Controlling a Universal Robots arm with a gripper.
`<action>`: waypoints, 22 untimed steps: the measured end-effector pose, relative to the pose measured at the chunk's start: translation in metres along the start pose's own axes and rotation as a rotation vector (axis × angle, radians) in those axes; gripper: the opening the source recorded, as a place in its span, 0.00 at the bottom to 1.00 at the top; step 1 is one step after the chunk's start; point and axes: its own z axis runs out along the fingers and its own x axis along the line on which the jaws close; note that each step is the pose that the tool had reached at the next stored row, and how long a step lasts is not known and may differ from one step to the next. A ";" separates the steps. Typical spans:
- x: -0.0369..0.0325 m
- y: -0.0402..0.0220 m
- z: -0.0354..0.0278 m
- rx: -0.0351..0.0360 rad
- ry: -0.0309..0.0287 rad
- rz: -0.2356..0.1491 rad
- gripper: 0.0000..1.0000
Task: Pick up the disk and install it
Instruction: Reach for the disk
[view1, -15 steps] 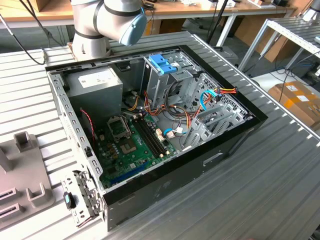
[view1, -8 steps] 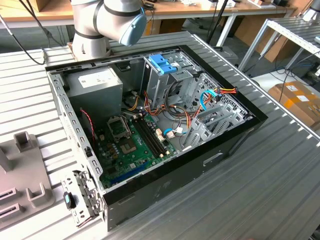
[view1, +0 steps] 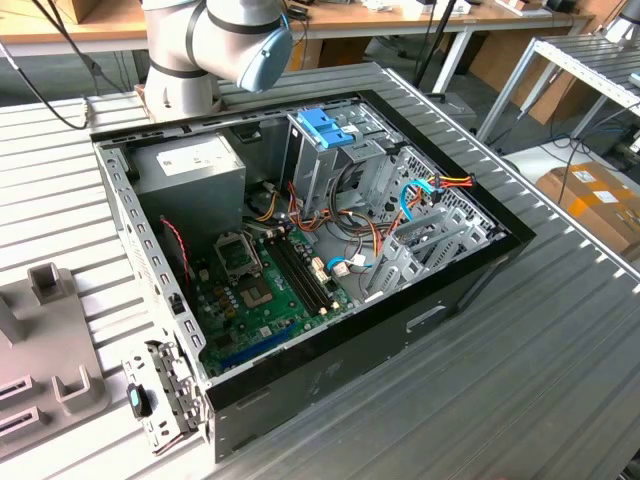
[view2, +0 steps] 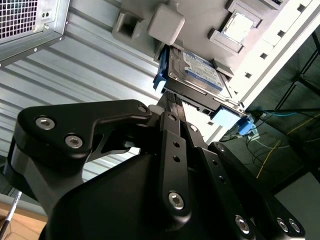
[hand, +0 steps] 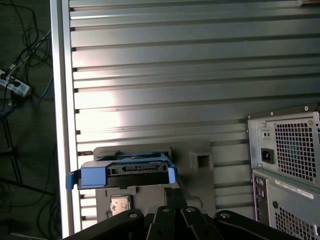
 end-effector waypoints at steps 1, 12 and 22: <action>0.0003 0.0000 0.0000 0.0000 0.0000 0.000 0.11; 0.0026 -0.0002 0.0000 0.0000 0.0000 0.000 0.11; 0.0178 -0.0014 -0.0002 -0.0001 -0.0001 0.000 0.11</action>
